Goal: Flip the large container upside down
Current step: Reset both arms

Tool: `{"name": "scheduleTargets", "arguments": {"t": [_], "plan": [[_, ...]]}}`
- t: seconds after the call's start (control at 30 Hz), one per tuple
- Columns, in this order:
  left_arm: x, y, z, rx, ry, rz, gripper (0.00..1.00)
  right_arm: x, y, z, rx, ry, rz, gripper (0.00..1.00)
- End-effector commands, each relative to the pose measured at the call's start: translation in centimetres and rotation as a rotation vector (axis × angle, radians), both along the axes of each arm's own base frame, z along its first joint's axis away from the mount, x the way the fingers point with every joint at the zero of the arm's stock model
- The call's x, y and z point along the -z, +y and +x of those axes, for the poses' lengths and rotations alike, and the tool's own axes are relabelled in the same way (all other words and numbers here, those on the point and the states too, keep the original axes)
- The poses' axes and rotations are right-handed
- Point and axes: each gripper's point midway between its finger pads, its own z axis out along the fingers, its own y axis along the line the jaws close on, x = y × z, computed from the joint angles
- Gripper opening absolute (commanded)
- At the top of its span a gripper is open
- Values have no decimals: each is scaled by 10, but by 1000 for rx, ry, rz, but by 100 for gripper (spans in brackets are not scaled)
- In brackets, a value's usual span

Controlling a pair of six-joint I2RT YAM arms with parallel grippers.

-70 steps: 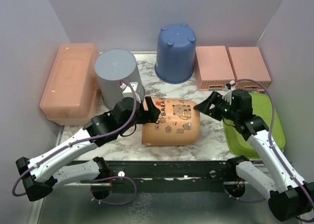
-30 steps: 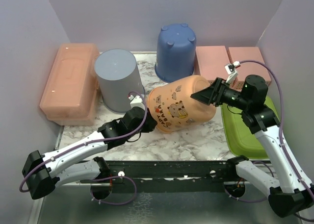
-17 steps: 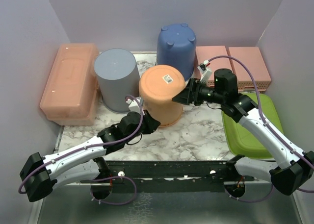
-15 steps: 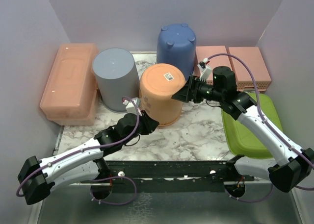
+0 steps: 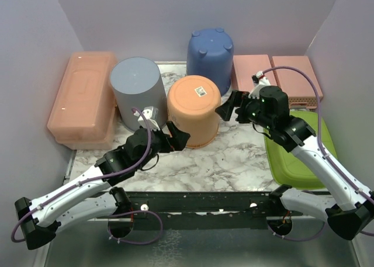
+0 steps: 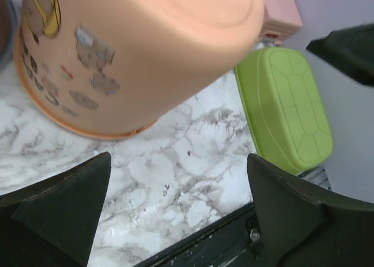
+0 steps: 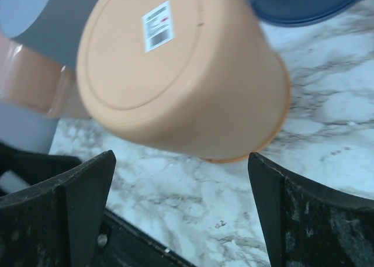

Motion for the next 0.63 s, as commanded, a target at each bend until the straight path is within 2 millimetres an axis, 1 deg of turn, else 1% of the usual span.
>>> {"name": "scheduleTargets", "arguments": {"t": [0.0,0.13,0.17,0.23,0.33,0.43,0.53,0.6], "plan": [[-41,25,21,-115,-87,155,99,20,-68,18,317,-38,-211,100],[-74,37,38,-196,-136,276,99,24,-104,22,496,-46,-299,100],[-86,39,44,-224,-155,301,99,23,-111,22,534,-47,-313,100],[-96,46,55,-282,-175,381,99,23,-122,25,577,-52,-334,100],[-105,45,69,-327,-192,467,99,22,-135,31,603,-40,-334,100],[-114,38,80,-363,-198,469,99,16,-139,36,594,-57,-304,100],[-118,31,86,-368,-194,467,99,9,-132,33,566,-80,-245,100],[-121,29,88,-372,-198,466,99,9,-124,30,528,-93,-200,100]]}}
